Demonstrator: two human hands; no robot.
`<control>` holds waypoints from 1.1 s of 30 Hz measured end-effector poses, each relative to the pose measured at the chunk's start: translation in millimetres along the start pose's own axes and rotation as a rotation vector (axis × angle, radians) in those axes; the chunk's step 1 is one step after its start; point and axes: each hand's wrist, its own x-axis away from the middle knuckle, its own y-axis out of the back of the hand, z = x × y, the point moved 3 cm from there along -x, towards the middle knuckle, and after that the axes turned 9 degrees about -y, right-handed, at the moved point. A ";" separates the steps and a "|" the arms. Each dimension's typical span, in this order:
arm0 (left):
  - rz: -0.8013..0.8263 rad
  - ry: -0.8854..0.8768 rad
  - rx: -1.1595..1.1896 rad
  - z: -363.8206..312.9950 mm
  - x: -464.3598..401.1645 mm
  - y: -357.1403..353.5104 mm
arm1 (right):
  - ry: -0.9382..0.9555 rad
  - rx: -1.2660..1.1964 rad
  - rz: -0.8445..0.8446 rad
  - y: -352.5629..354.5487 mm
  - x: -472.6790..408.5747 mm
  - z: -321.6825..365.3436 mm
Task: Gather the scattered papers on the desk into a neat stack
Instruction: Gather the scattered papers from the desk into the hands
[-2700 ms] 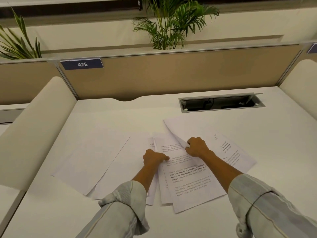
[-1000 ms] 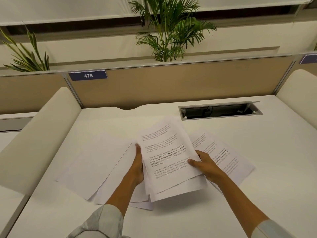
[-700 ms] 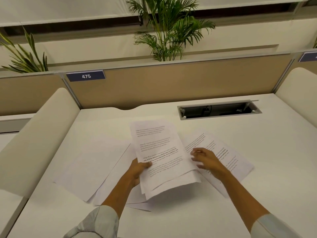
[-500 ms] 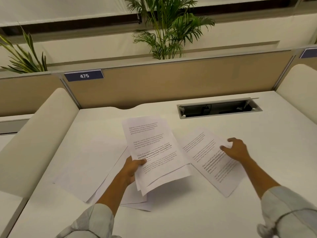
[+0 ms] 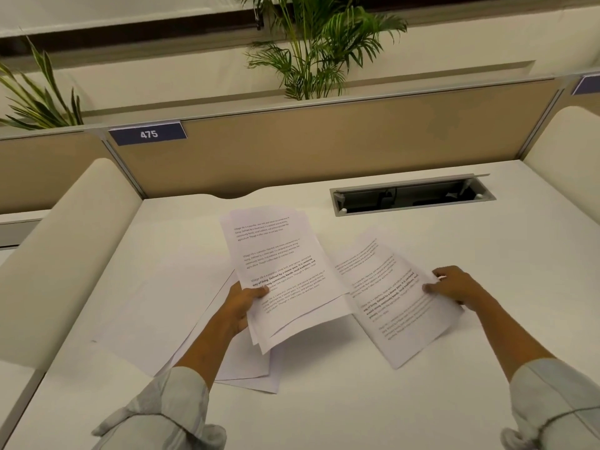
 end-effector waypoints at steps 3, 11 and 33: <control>-0.023 -0.004 0.031 -0.1 -3.9 1.0 | 0.086 -0.082 -0.102 19.6 13.6 5.0; -0.028 0.003 0.034 -3.8 -8.3 -7.1 | 0.263 -0.714 -0.161 81.0 68.8 48.8; 0.237 -0.107 0.115 -22.0 7.6 -45.8 | 0.266 -0.729 0.573 -64.2 68.7 104.6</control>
